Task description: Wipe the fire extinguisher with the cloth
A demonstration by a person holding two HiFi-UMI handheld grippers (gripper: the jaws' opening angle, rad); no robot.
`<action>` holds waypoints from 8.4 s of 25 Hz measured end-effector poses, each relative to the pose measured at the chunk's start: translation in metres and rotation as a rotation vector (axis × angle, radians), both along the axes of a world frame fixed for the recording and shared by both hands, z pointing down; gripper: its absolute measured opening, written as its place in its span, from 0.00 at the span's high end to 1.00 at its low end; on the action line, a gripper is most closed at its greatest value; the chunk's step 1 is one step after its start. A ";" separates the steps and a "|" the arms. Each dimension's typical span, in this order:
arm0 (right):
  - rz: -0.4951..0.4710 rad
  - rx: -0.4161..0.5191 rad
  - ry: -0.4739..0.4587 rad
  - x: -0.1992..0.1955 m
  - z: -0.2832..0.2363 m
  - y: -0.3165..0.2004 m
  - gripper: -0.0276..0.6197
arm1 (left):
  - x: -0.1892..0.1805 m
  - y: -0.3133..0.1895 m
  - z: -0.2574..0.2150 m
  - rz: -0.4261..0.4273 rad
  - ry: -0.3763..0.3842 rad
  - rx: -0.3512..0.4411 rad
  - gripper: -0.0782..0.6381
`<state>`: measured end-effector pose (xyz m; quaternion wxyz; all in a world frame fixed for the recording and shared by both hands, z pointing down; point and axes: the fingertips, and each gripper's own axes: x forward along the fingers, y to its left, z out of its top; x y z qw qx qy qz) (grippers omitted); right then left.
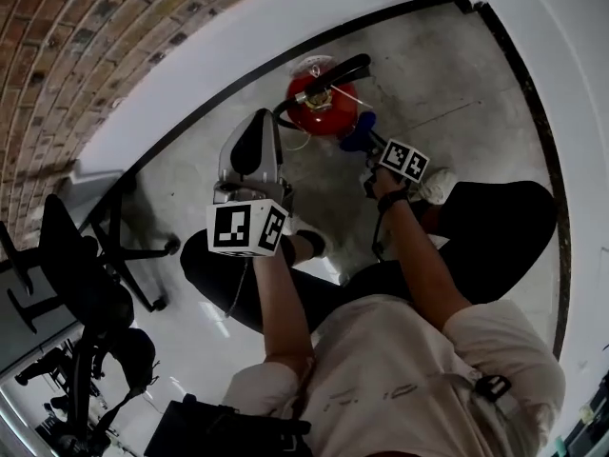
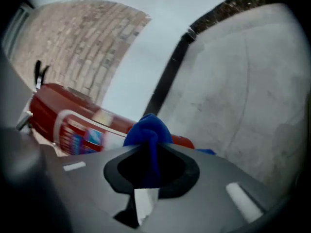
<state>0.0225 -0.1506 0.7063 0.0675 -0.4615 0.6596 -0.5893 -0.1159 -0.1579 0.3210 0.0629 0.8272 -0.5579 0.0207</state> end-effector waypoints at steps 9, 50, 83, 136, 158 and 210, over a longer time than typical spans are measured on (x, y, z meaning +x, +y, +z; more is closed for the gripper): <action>-0.024 0.460 -0.329 -0.001 -0.302 -0.009 0.88 | 0.012 -0.009 -0.069 0.072 0.071 0.182 0.89; -0.275 -0.012 -0.166 0.011 -0.053 -0.030 0.89 | 0.019 -0.030 -0.017 0.112 -0.016 0.028 0.89; -0.492 -0.232 0.060 -0.004 0.136 -0.007 0.88 | 0.007 -0.070 -0.024 0.112 -0.011 0.035 0.89; -0.804 -0.066 0.088 -0.017 0.044 -0.127 0.88 | -0.018 -0.127 -0.032 0.109 -0.017 0.046 0.89; -1.456 0.115 -0.402 -0.095 -0.228 -0.115 0.88 | -0.020 -0.114 -0.048 0.132 -0.025 0.055 0.89; -1.915 -0.203 0.000 -0.157 0.051 -0.070 0.88 | -0.082 -0.133 0.031 -0.079 0.056 -0.099 0.89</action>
